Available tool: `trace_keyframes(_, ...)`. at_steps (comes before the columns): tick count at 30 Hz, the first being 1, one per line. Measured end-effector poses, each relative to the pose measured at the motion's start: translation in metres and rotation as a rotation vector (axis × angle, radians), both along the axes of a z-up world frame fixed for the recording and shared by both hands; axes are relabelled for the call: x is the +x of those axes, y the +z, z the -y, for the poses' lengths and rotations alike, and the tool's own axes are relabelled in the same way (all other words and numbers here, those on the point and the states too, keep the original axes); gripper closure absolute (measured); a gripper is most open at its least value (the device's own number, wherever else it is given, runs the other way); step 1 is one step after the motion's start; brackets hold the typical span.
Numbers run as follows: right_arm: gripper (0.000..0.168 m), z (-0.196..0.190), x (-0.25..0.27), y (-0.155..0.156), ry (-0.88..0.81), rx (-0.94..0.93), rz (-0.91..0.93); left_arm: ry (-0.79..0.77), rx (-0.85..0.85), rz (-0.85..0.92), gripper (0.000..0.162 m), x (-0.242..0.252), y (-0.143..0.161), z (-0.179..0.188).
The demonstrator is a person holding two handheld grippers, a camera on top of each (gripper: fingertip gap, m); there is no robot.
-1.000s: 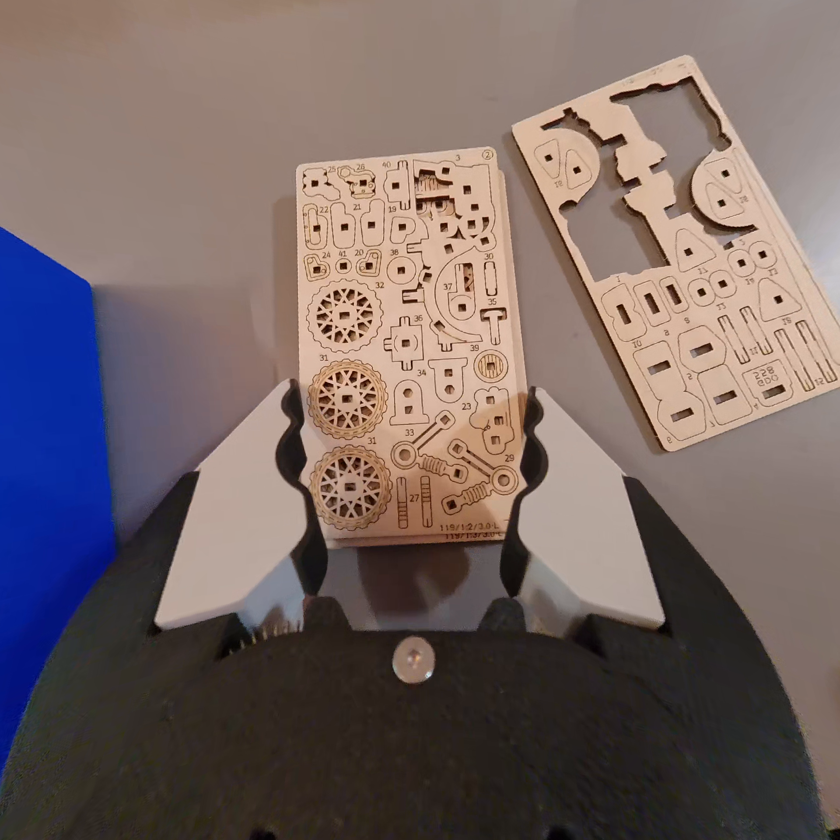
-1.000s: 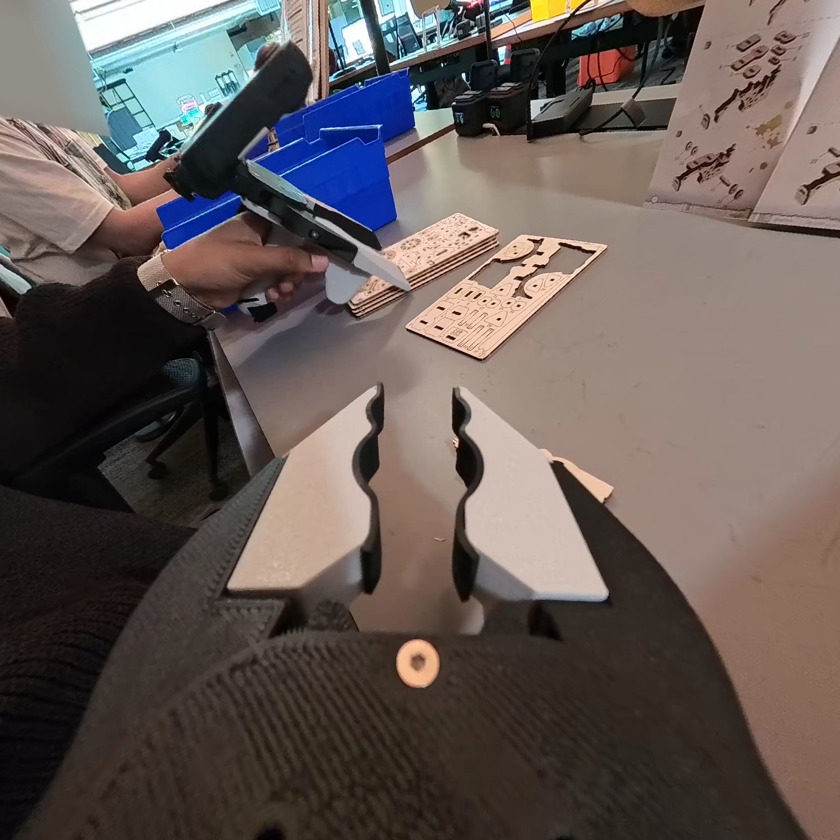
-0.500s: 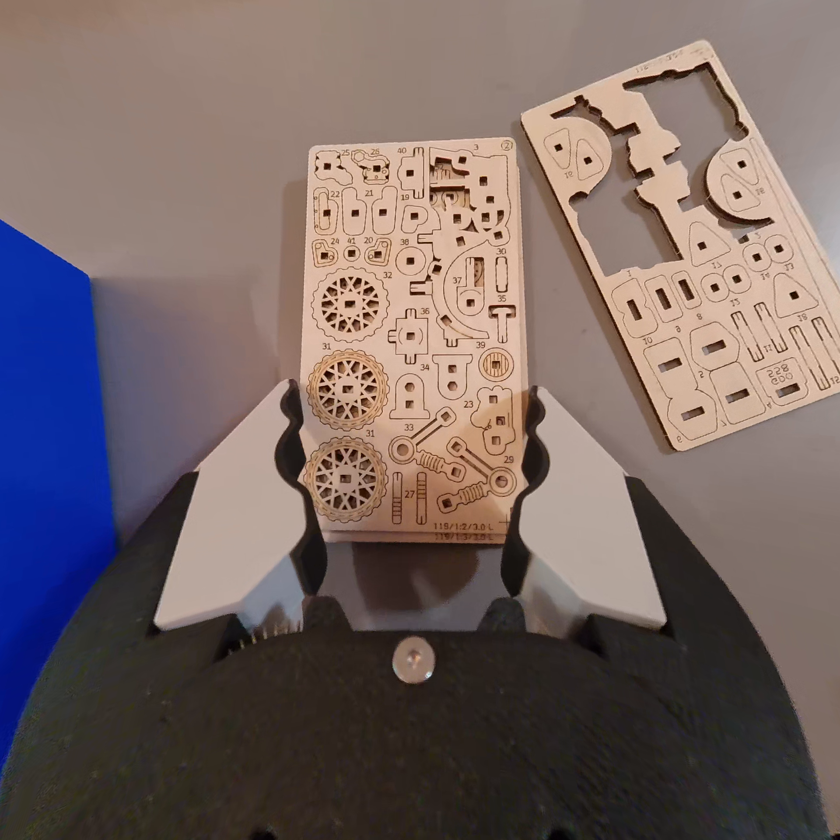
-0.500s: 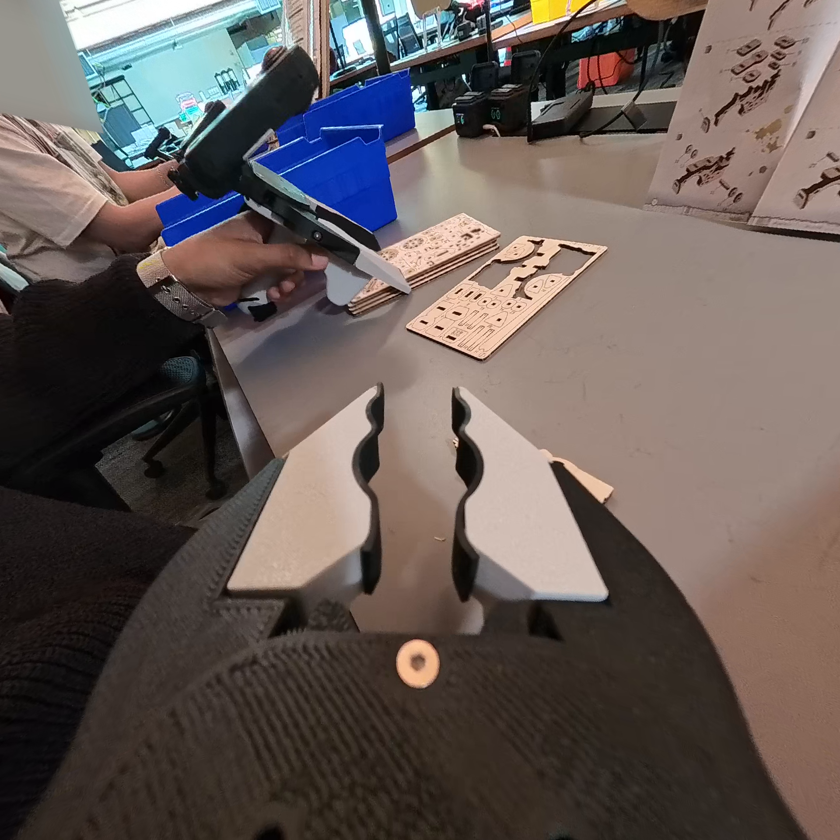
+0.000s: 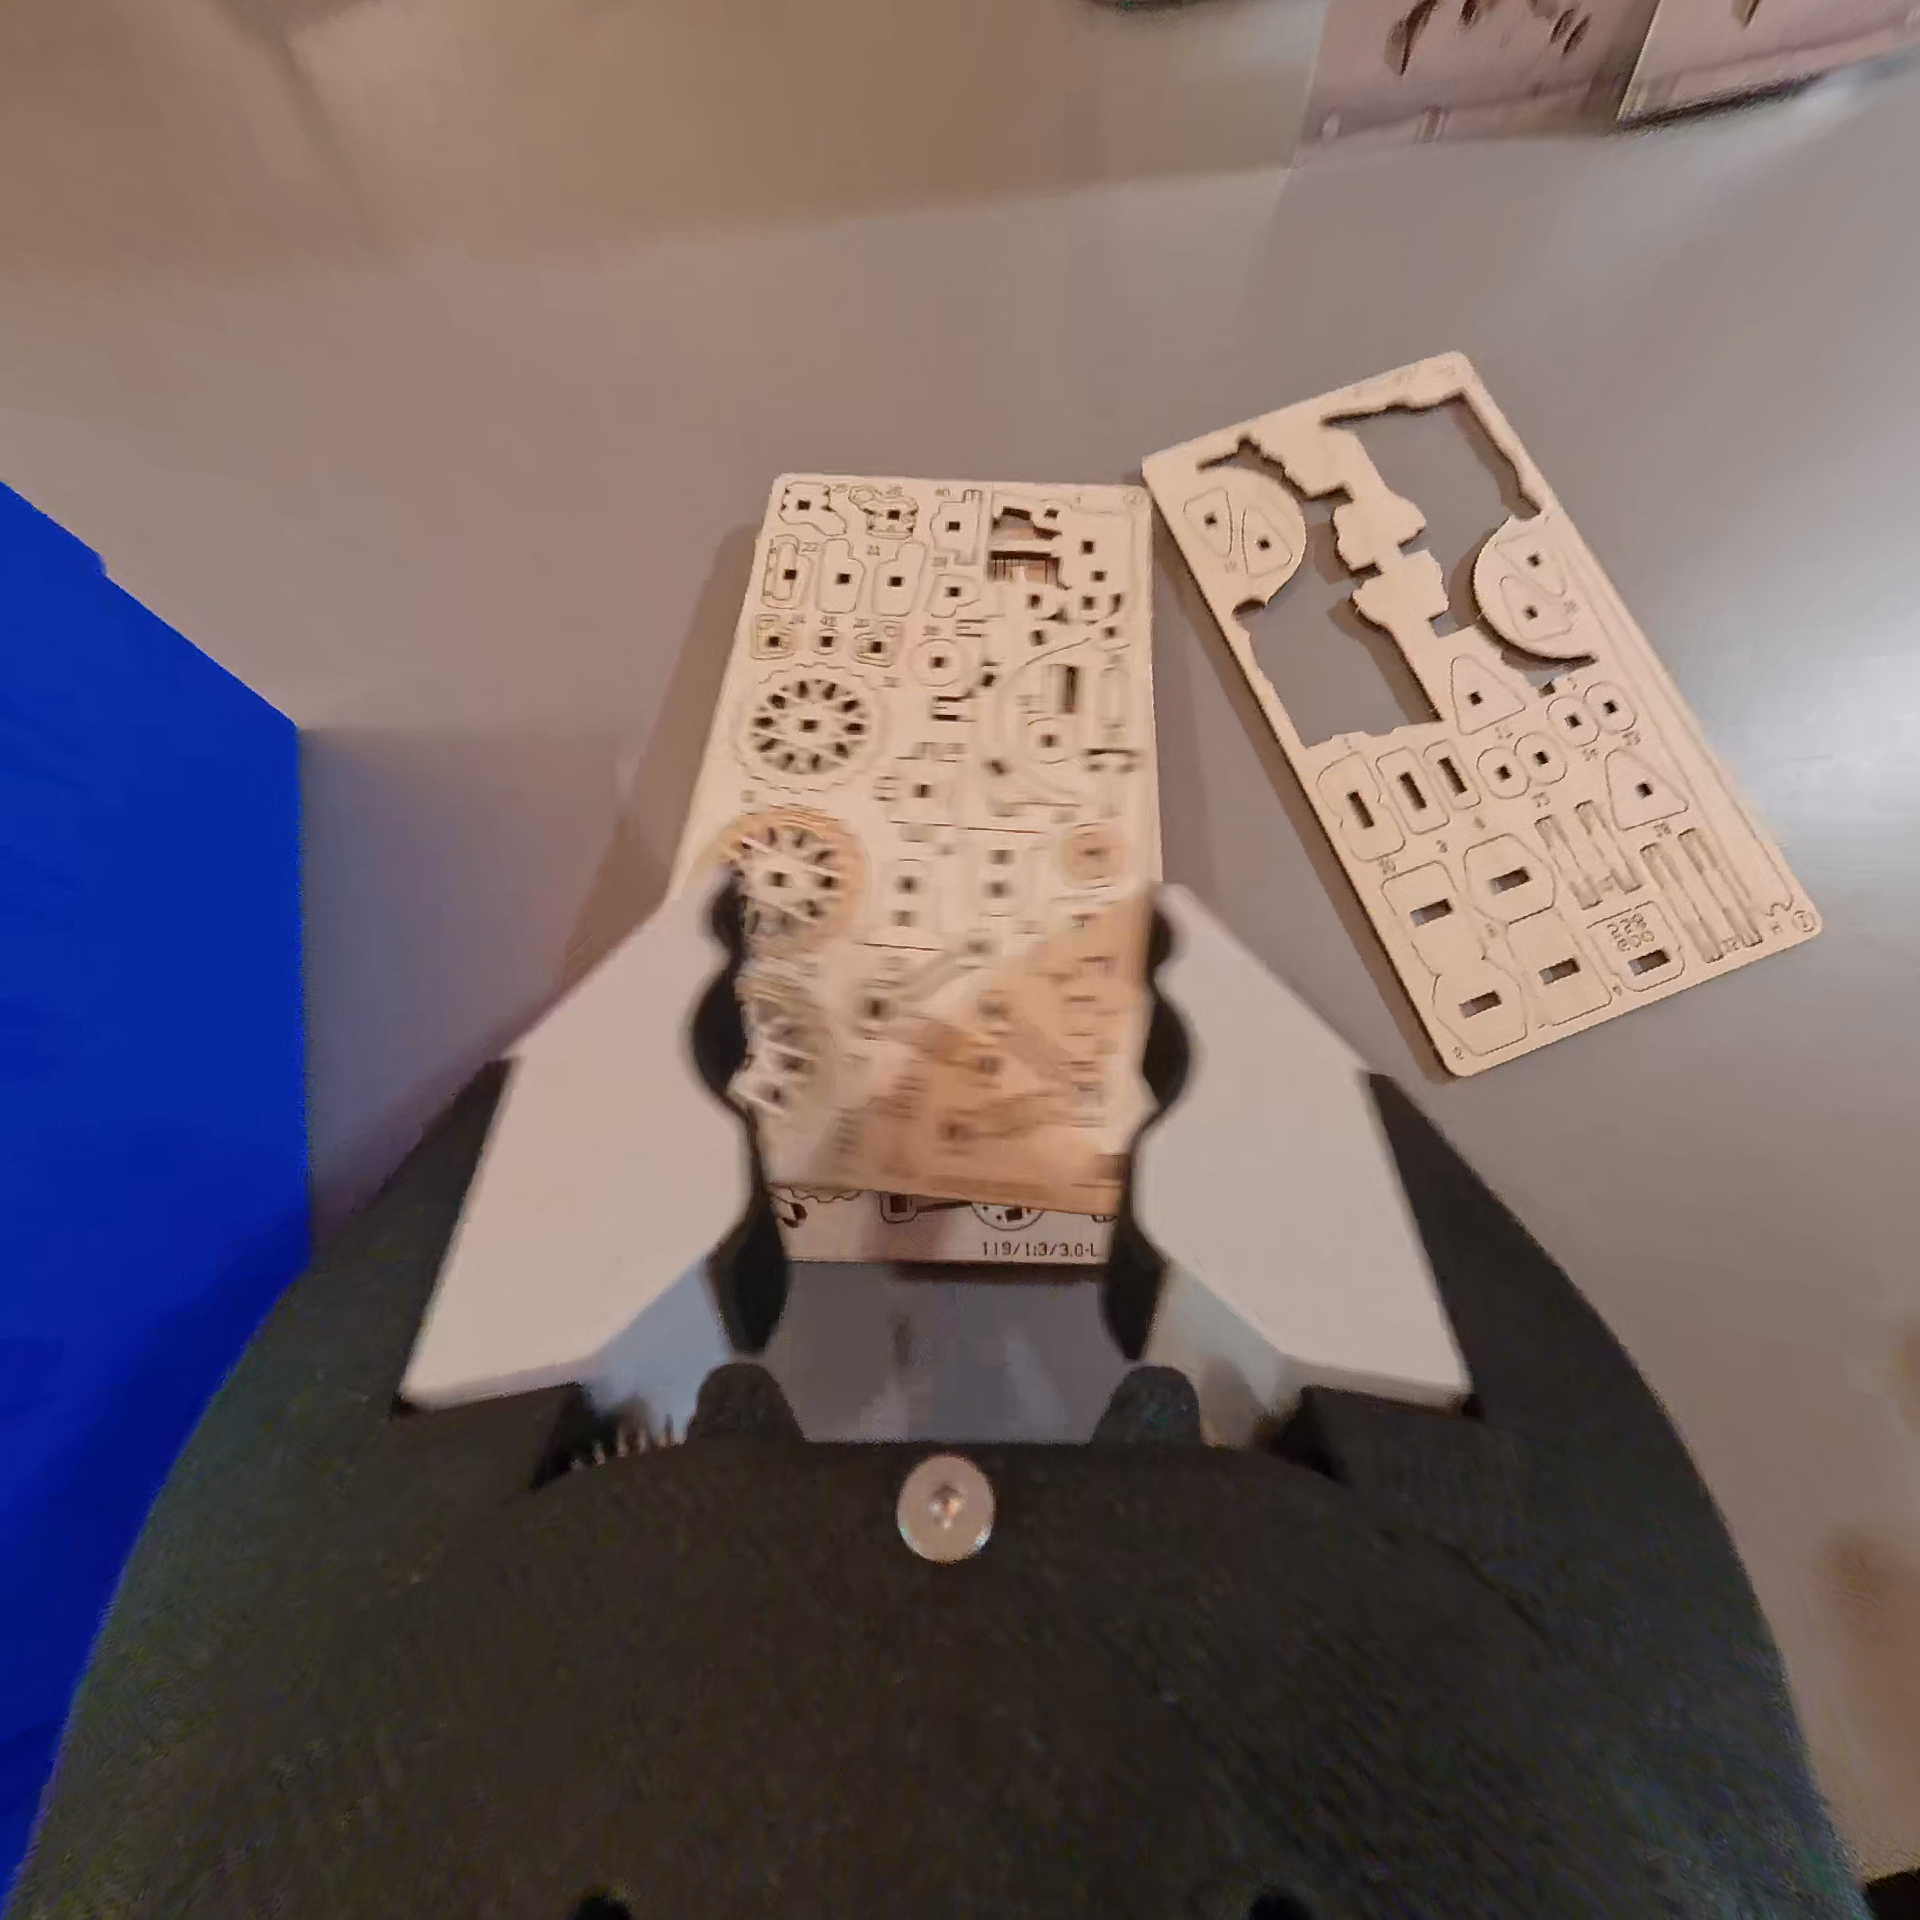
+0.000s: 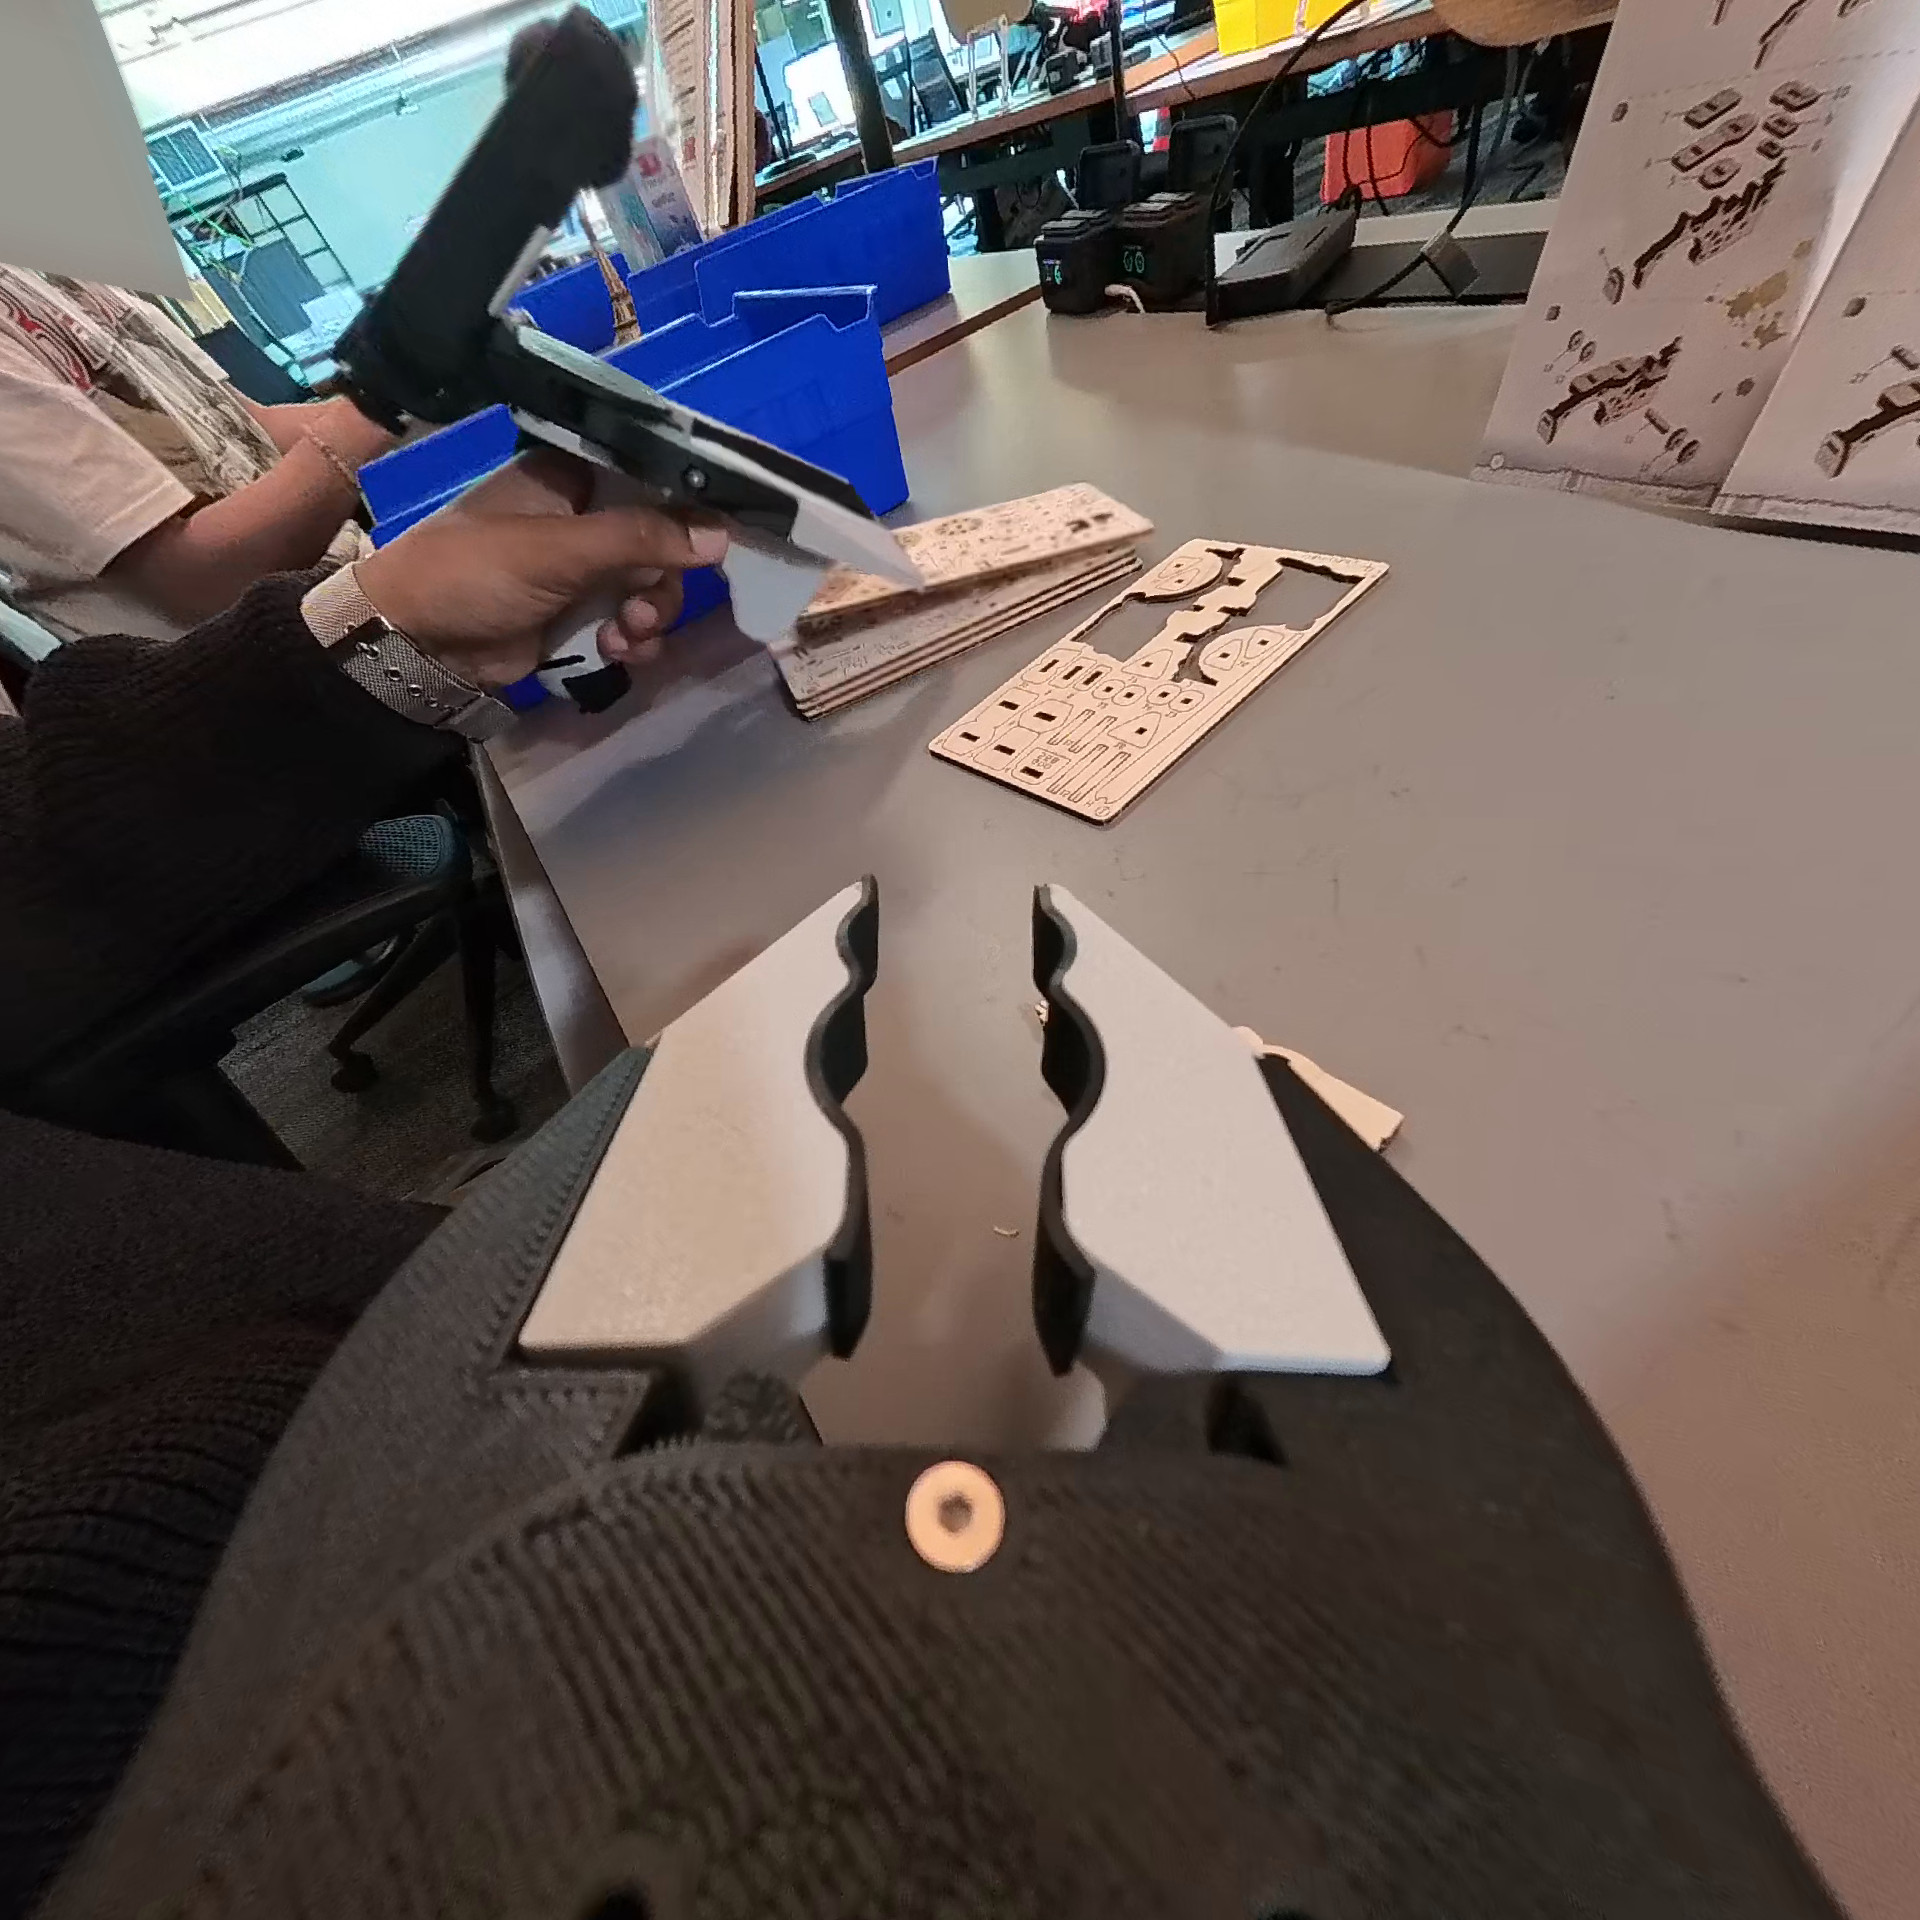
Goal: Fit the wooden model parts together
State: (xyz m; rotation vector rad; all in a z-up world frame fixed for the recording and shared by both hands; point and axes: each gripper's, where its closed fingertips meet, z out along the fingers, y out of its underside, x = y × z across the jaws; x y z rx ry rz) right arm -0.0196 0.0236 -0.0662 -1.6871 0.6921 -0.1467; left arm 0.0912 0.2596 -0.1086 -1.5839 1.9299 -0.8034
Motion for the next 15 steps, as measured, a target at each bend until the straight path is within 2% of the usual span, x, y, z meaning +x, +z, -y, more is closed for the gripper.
trace_keyframes(1, 0.140, 0.000, 0.000, 0.000, 0.000, 0.000, -0.001, 0.025, -0.004, 0.041, 0.107, 0.002, 0.007, -0.003)
trace_keyframes(3, 0.140, 0.000, 0.000, 0.000, 0.001, 0.000, -0.001, 0.030, 0.007, 0.077, 0.108, 0.004, 0.015, -0.006)
trace_keyframes(6, 0.140, 0.000, 0.000, 0.000, 0.001, 0.000, -0.001, 0.019, 0.014, 0.038, 0.085, 0.002, 0.008, -0.008)
trace_keyframes(10, 0.140, 0.000, -0.001, 0.000, 0.002, -0.005, 0.005, 0.013, 0.013, 0.008, 0.062, 0.004, -0.004, -0.012)
trace_keyframes(15, 0.140, -0.001, -0.001, -0.001, 0.004, -0.009, 0.007, 0.024, 0.036, 0.007, 0.055, 0.010, -0.014, -0.029)
